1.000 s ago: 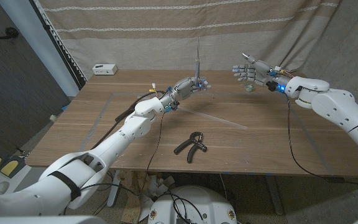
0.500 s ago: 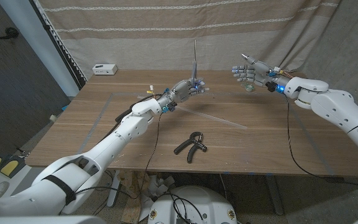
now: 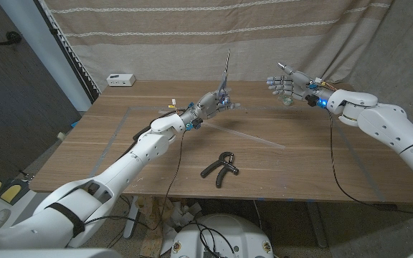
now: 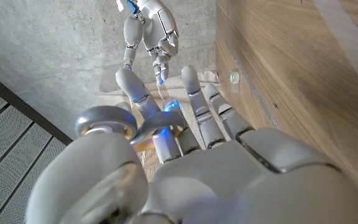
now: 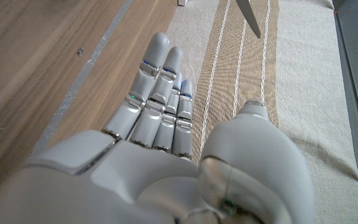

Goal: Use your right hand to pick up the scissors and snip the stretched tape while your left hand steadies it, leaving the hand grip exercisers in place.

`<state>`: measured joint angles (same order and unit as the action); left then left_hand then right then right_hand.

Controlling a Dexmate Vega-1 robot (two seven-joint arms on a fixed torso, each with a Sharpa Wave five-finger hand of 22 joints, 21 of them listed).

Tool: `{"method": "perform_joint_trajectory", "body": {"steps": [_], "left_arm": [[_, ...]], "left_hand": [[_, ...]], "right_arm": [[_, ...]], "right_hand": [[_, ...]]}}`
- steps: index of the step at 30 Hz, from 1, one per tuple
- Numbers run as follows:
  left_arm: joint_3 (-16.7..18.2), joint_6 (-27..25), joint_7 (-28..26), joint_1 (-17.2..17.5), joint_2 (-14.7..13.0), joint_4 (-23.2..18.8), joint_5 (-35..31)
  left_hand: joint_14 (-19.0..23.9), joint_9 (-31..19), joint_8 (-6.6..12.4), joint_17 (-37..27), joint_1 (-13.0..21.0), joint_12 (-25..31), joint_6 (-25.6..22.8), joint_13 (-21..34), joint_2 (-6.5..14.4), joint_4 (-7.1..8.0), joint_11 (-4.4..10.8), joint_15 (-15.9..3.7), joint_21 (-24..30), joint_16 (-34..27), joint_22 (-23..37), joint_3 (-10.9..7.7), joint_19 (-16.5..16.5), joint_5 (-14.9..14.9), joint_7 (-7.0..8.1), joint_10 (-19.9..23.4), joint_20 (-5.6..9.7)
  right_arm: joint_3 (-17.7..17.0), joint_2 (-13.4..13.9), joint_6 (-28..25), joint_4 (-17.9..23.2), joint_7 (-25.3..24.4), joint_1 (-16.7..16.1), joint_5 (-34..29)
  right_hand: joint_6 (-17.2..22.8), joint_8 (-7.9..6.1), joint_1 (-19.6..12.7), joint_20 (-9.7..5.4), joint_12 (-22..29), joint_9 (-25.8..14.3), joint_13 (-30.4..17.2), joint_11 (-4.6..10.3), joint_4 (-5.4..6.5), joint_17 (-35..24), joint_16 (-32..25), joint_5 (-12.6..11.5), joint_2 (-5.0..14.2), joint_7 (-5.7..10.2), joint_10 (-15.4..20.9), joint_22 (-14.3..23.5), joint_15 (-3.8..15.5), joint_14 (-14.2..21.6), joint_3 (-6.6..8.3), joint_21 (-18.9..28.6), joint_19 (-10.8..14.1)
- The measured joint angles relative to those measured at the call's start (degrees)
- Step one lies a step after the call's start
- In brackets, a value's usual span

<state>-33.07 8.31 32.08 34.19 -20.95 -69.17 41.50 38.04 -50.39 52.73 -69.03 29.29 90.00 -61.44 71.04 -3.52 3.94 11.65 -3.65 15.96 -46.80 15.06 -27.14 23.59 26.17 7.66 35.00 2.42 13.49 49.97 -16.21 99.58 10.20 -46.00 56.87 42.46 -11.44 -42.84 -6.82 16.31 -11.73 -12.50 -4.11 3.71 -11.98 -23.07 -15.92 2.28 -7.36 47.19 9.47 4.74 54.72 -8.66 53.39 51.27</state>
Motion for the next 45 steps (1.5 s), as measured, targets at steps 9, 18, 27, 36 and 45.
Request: {"method": "perform_joint_trajectory", "body": {"steps": [9, 18, 27, 36, 45], "left_arm": [[0.02, 0.6, 0.32, -0.29, 0.65, 1.08, -0.08], [0.12, 0.96, 0.17, -0.29, 0.92, 1.36, -0.11], [0.12, 0.1, -1.57, 0.14, 0.34, 0.01, -0.6], [0.34, -1.93, -4.49, 1.26, -1.11, -3.47, -0.92], [0.68, -4.02, -8.37, 2.78, -3.57, -8.02, -1.78]], "left_hand": [[1.91, -18.16, 13.24, -0.42, -2.63, -0.02, -0.38, -0.05, -1.88, 3.08, -0.25, -0.14, 0.0, -0.96, 0.27, 3.04, 0.26, 3.82, -1.6, 2.89, 0.25], [1.9, -20.85, 20.31, -0.61, -1.34, 0.28, -0.85, 0.21, -4.68, 2.39, -0.37, -0.14, 0.0, -2.32, 0.53, 5.43, 0.25, 4.8, -2.08, 3.05, 0.25], [2.02, -20.82, 31.09, 0.08, -3.2, 0.52, -2.36, 0.19, -7.63, 0.4, -0.77, -0.07, 0.0, -3.96, 0.36, 15.2, 1.07, 4.8, -4.01, 3.49, 0.25], [3.29, -20.68, 33.21, 0.61, -4.5, 0.51, -2.72, 0.51, -7.98, -1.22, -1.19, -0.43, -0.29, -4.5, 0.1, 22.89, 1.69, 3.92, -4.73, 3.91, 0.25], [4.8, -20.68, 34.68, 1.31, -6.68, 0.71, -2.73, 0.5, -7.92, -1.11, -2.29, -0.76, -0.73, -4.73, -0.17, 23.0, 2.31, 1.48, -4.74, 5.0, 0.25]], "right_arm": [[0.14, -0.01, -0.29, 0.09, -0.01, 0.32, -0.07], [0.3, 0.04, -0.41, 0.15, 0.06, 0.51, -0.2], [0.49, 0.05, -0.49, 0.0, 0.47, 0.75, -0.27], [0.73, 0.06, -0.71, -0.27, 0.82, 1.23, -0.35], [1.12, -0.17, -0.89, -0.82, 1.16, 1.63, -0.4]], "right_hand": [[0.0, 0.0, 0.0, 0.0, 0.0, 0.0, 0.0, 0.09, 0.0, 0.0, 0.0, 0.0, 0.0, 0.0, 0.09, 0.0, 0.0, 0.0, 0.0, -0.22, 0.0], [0.0, 0.0, 0.0, 0.0, 0.0, 0.0, 0.0, 0.22, -0.01, 0.0, 0.0, 0.0, 0.0, 0.0, 0.22, 0.0, 0.01, 0.0, 0.01, -0.64, 0.0], [0.0, 0.0, 0.0, 0.0, -0.22, 0.0, 0.27, 0.21, -0.23, 0.0, 0.0, 0.0, 0.0, 0.0, 0.22, 0.0, 0.01, 0.01, 0.23, -0.88, 0.0], [0.0, 0.0, 0.0, 0.08, -0.22, 0.0, 0.26, 0.21, -0.47, 0.0, 0.0, 0.0, 0.0, 0.0, 0.21, -0.01, 0.01, 0.01, -0.01, -0.88, 0.14], [0.0, 0.0, 0.23, -0.23, -0.21, 0.0, 0.26, 0.2, -0.47, 0.0, 0.0, 0.0, 0.23, 0.0, 0.21, -0.01, 0.01, 0.01, -0.01, -1.27, 0.46]]}}
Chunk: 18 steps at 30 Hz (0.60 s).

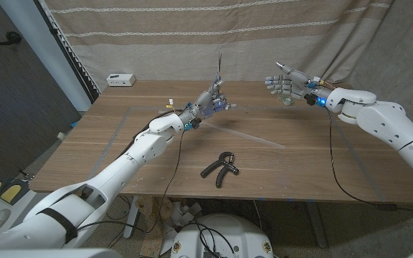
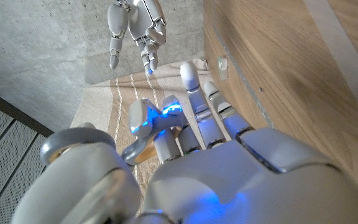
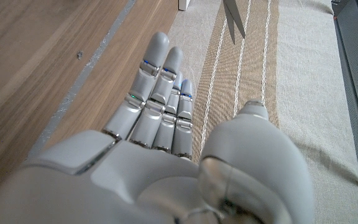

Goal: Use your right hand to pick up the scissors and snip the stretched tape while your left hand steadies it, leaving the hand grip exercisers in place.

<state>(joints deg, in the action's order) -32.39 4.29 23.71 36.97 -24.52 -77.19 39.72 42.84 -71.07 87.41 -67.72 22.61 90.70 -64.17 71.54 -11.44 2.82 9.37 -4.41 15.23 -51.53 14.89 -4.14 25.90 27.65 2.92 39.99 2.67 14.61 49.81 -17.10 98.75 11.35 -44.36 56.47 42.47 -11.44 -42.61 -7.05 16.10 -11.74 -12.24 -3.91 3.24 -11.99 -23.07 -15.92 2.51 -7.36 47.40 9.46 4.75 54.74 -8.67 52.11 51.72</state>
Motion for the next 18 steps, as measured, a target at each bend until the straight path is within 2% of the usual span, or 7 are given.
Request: {"method": "perform_joint_trajectory", "body": {"steps": [3, 4, 10, 11, 16, 18], "left_arm": [[0.21, -0.57, -1.12, 0.51, -0.69, -1.19, -0.16], [0.29, -0.72, -1.49, 0.74, -0.97, -1.68, -0.17], [0.6, -1.49, -3.1, 1.78, -2.36, -3.88, -0.23], [0.65, -1.49, -3.1, 1.93, -2.58, -4.22, -0.23], [0.73, -2.91, -4.34, 2.54, -4.14, -6.18, -0.31], [0.74, -3.45, -4.42, 2.64, -4.53, -6.65, -0.31]], "left_hand": [[1.12, -0.02, 0.24, 0.54, -0.47, 0.0, 0.0, -0.01, 0.01, 0.0, -0.59, -0.29, -0.18, -0.4, 0.0, 0.0, 0.51, -1.44, 0.0, 0.59, -0.08], [1.36, -0.07, 1.0, 0.85, -0.53, 0.0, 0.0, -0.01, -0.06, 0.0, -0.94, -0.49, -0.22, -0.4, -0.1, 0.0, 0.72, -2.06, 0.0, 0.94, 0.1], [4.01, -0.16, 1.23, 2.67, -1.23, -0.04, -0.04, -0.22, 0.04, 0.0, -2.69, -1.09, -0.22, -0.39, -0.26, 0.0, 1.56, -6.04, -0.05, 2.69, 0.12], [4.22, -0.15, 1.9, 2.91, -1.74, -0.05, -0.3, -0.23, 0.09, 0.0, -3.06, -1.3, -0.22, -0.4, -0.26, 0.0, 1.95, -6.64, -0.32, 3.06, 0.1], [6.02, -0.11, 2.57, 4.04, -3.58, -0.07, 0.19, -0.18, 0.34, 0.0, -5.15, -1.94, -0.34, -0.39, -0.26, 0.0, 2.66, -10.1, -0.83, 5.16, 0.0], [6.32, -0.12, 2.9, 4.07, -4.35, -0.09, 0.2, 0.01, 0.27, 0.0, -5.65, -1.63, -0.66, -0.61, -0.26, 0.0, 2.66, -11.08, -0.84, 5.66, 0.0]], "right_arm": [[0.11, -0.16, -0.06, -0.2, 0.04, 0.15, 0.0], [0.16, -0.2, -0.15, -0.28, 0.05, 0.2, 0.0], [0.42, -0.44, -0.37, -0.62, 0.07, 0.49, 0.01], [0.42, -0.44, -0.39, -0.62, 0.09, 0.49, 0.01], [0.71, -0.68, -0.52, -0.94, 0.09, 0.82, -0.09], [0.75, -0.72, -0.61, -0.99, 0.09, 0.88, -0.17]], "right_hand": [[0.0, 0.0, 0.0, 0.0, 0.0, 0.0, 0.0, 0.0, 0.0, 0.0, 0.0, 0.0, 0.0, 0.0, 0.0, 0.0, 0.0, 0.0, 0.0, -0.21, 0.0], [0.0, 0.0, 0.0, 0.0, 0.0, 0.0, 0.0, 0.0, 0.0, 0.0, 0.0, 0.0, 0.0, 0.0, 0.0, 0.0, 0.0, 0.0, 0.0, -0.21, 0.0], [0.0, 0.0, 0.0, 0.01, 0.0, 0.0, -0.01, 0.0, -0.16, 0.0, 0.0, 0.0, 0.0, 0.0, 0.0, 0.0, 0.0, 0.0, 0.17, -0.43, -0.01], [0.0, 0.0, 0.0, 0.01, 0.0, 0.0, -0.01, 0.0, -0.16, 0.0, 0.0, 0.0, 0.0, 0.0, 0.0, 0.0, 0.0, 0.0, 0.17, -0.43, -0.01], [0.0, 0.0, 0.0, 0.01, 0.01, 0.0, -0.01, 0.04, -0.16, 0.0, 0.0, 0.0, 0.0, 0.0, 0.04, 0.0, 0.0, 0.0, 0.17, -0.43, -0.01], [0.02, 0.0, 0.0, 0.01, 0.01, 0.0, -0.01, 0.23, -0.16, 0.0, 0.0, 0.0, 0.0, 0.02, 0.24, 0.0, 0.0, 0.01, 0.17, -0.43, -0.01]]}}
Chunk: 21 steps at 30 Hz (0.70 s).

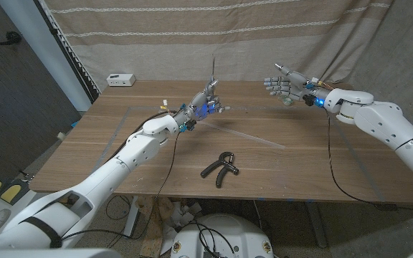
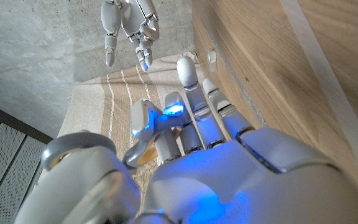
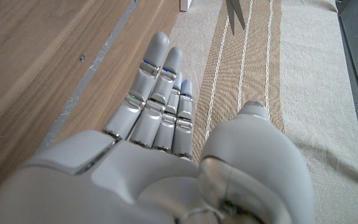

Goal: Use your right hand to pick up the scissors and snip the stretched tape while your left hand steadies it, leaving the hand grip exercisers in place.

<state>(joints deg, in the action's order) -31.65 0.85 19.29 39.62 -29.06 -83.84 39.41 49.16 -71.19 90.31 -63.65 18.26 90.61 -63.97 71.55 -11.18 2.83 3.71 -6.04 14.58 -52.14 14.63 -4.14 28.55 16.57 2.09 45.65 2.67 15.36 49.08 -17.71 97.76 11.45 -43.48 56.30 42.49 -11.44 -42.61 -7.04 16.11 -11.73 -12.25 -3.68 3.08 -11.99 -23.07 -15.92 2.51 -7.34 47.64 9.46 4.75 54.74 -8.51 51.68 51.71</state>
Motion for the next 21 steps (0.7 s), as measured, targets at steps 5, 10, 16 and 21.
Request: {"method": "perform_joint_trajectory", "body": {"steps": [5, 10, 16, 21], "left_arm": [[0.0, -2.33, -0.6, 0.27, -2.01, -2.29, -0.07], [-0.11, -4.92, -0.88, 0.4, -4.36, -4.82, -0.36], [-0.1, -6.63, -1.04, 0.86, -6.32, -7.05, -0.32], [0.41, -7.99, -1.35, 1.59, -7.8, -8.8, 0.33]], "left_hand": [[-0.13, -0.04, 0.3, 0.0, -1.91, -0.02, 0.31, 0.0, -0.64, 0.0, -0.85, -0.13, -0.1, 0.0, 0.0, 0.0, 0.42, -2.01, -0.32, 0.87, -0.43], [-0.98, -0.1, 0.3, 0.27, -2.53, 0.05, 0.41, -0.04, -0.62, -3.54, -1.29, 0.09, -0.67, 0.0, -0.53, 3.56, 0.19, -2.81, -0.44, 1.36, -1.24], [-0.97, -0.1, 0.28, 0.7, -2.67, 0.45, 0.54, -0.22, -0.6, -3.54, -1.59, 0.1, -0.84, 0.0, -0.8, 3.56, 0.5, -3.12, -0.63, 1.67, -1.55], [-0.96, -0.1, 0.16, 1.06, -2.88, 0.26, 0.54, -0.22, -0.39, -3.54, -1.9, 0.1, -0.84, 0.0, -0.8, 3.56, 0.5, -3.12, -0.64, 1.98, -1.55]], "right_arm": [[0.2, -0.15, -0.16, -0.13, 0.0, 0.25, -0.08], [0.39, -0.33, -0.29, -0.3, -0.06, 0.43, -0.18], [0.67, -0.53, -0.32, -0.55, -0.05, 0.7, -0.42], [0.92, -0.59, -0.4, -0.66, 0.03, 0.9, -0.67]], "right_hand": [[0.19, -0.23, 0.0, 0.0, 0.0, 0.0, 0.28, 0.08, 0.0, 0.0, 0.0, 0.0, 0.0, 0.19, 0.09, 0.0, 0.0, 0.0, 0.0, -0.23, 0.0], [0.19, -0.23, 0.02, 0.0, 0.01, 0.0, 0.27, 0.08, 0.0, 0.0, 0.0, 0.0, 0.02, 0.19, 0.09, 0.0, 0.0, 0.0, -0.01, -0.23, -0.01], [0.19, -0.23, 0.24, 0.01, 0.01, 0.0, 0.27, 0.07, -0.24, 0.25, 0.0, 0.0, 0.24, 0.19, 0.09, 0.0, 0.0, 0.0, -0.24, -0.43, -0.01], [0.19, -0.23, 0.24, 0.01, 0.01, 0.0, 0.27, 0.07, -0.23, 0.28, 0.0, 0.0, 0.24, 0.19, 0.09, 0.0, 0.0, 0.0, -0.24, -0.66, -0.01]]}}
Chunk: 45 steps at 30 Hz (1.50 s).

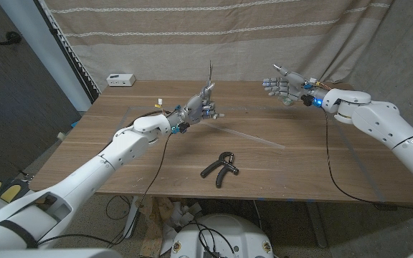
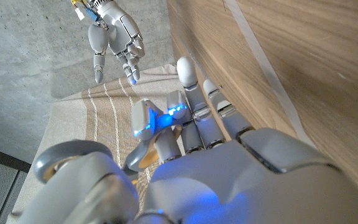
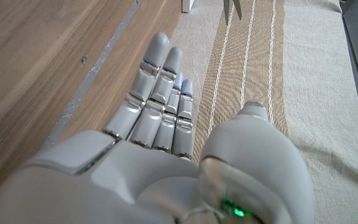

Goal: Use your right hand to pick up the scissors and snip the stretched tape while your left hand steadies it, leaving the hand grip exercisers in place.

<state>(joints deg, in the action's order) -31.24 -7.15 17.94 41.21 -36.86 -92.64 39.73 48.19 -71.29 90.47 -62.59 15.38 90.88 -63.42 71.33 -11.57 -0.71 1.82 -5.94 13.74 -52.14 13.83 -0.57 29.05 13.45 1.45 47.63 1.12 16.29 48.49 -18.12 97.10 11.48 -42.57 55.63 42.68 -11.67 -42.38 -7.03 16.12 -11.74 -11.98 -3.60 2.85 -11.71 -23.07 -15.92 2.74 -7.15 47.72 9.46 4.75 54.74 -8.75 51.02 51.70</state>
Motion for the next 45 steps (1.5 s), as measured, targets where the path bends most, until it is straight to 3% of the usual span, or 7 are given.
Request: {"method": "perform_joint_trajectory", "body": {"steps": [19, 24, 25, 26, 32, 45], "left_arm": [[3.53, -2.89, -3.69, 5.29, -5.67, -8.79, 3.02], [4.24, -3.71, -4.72, 6.89, -6.78, -10.6, 4.51], [4.27, -3.71, -4.72, 6.97, -6.84, -10.7, 4.51], [4.39, -4.01, -4.82, 7.29, -7.15, -11.16, 4.94], [4.94, -5.27, -5.09, 8.74, -8.52, -13.01, 6.61], [6.09, -7.27, -6.25, 11.51, -11.37, -16.75, 8.68]], "left_hand": [[0.01, 0.03, -0.17, 0.55, 0.01, 0.0, 0.0, 0.0, 0.01, 0.14, 0.01, 0.0, -0.25, -0.23, 0.01, 0.16, 0.0, 0.33, -0.01, 0.0, 0.01], [0.01, 0.04, -0.17, 0.48, 0.26, 0.0, 0.0, 0.0, 0.26, 0.14, 0.01, 0.0, -0.42, -0.23, 0.01, 0.5, -0.01, 0.54, -0.01, 0.0, 0.02], [0.01, 0.04, -0.17, 0.51, 0.34, 0.0, 0.01, 0.0, 0.34, 0.07, 0.01, 0.0, -0.43, -0.23, 0.01, 2.71, -0.03, 0.54, -0.02, 0.0, 0.04], [0.01, 0.04, -0.17, 0.53, 0.34, 0.0, 0.02, 0.0, 0.34, 0.18, 0.01, 0.0, -0.43, -0.23, 0.01, 2.93, -0.22, 0.71, -0.02, 0.0, 0.23], [0.01, 0.05, -0.17, 0.52, 0.41, 0.0, 0.02, 0.01, 0.41, 0.14, 0.01, 0.0, -0.43, -0.64, 0.07, 2.98, -0.22, 0.87, -0.03, 0.0, 0.23], [0.01, 0.1, -0.22, 0.61, 0.41, 0.0, 0.25, 0.01, 0.41, 0.15, -0.3, 0.0, -0.43, -0.89, 0.16, 2.99, -0.18, 1.39, -0.25, 0.31, 0.26]], "right_arm": [[0.31, 0.49, 0.83, 1.23, -0.85, -0.66, -1.94], [0.22, 1.21, 1.16, 2.42, -1.44, -1.53, -2.54], [0.22, 1.21, 1.18, 2.42, -1.48, -1.53, -2.6], [0.14, 1.38, 1.25, 2.74, -1.69, -1.77, -2.77], [-0.05, 2.11, 1.55, 4.16, -2.56, -2.64, -3.65], [-0.11, 2.92, 2.52, 5.84, -3.93, -3.92, -5.52]], "right_hand": [[-1.07, 0.24, 0.0, 0.4, -0.66, 0.0, -0.01, 0.44, -0.56, -0.01, 1.29, -0.44, 0.0, 1.07, -0.48, 0.0, -0.93, -2.6, 0.1, -2.03, -1.48], [-1.47, 0.24, -0.01, 0.85, -0.66, 0.0, -0.01, 1.28, -0.75, -0.01, 1.8, -0.44, -0.01, 2.1, -0.45, 0.0, -0.96, -4.1, 0.06, -3.33, -3.83], [-1.76, 0.24, -0.01, 1.22, -0.66, 0.0, -0.01, 1.49, -1.1, -0.02, 2.46, -0.44, -0.01, 2.39, -0.48, 0.0, -1.52, -5.77, 0.03, -4.11, -5.19], [-1.96, 0.24, 0.02, 1.53, -0.71, 0.0, -0.04, 1.98, -1.27, -0.01, 3.21, -0.58, 0.02, 2.59, -0.35, 0.09, -1.0, -8.71, 0.16, -4.82, -6.14], [-2.78, 0.24, 0.29, 3.13, -1.11, 0.0, -0.15, 2.38, -1.6, 0.27, 4.89, -0.89, 0.29, 3.4, -1.4, 0.3, -2.52, -12.13, 0.03, -7.24, -9.59], [-2.99, 0.24, 0.29, 4.08, -1.11, 0.0, -0.15, 2.67, -1.98, 0.27, 5.72, -1.13, 0.29, 3.6, -1.7, 0.29, -2.71, -13.97, 0.4, -8.88, -12.11]]}}
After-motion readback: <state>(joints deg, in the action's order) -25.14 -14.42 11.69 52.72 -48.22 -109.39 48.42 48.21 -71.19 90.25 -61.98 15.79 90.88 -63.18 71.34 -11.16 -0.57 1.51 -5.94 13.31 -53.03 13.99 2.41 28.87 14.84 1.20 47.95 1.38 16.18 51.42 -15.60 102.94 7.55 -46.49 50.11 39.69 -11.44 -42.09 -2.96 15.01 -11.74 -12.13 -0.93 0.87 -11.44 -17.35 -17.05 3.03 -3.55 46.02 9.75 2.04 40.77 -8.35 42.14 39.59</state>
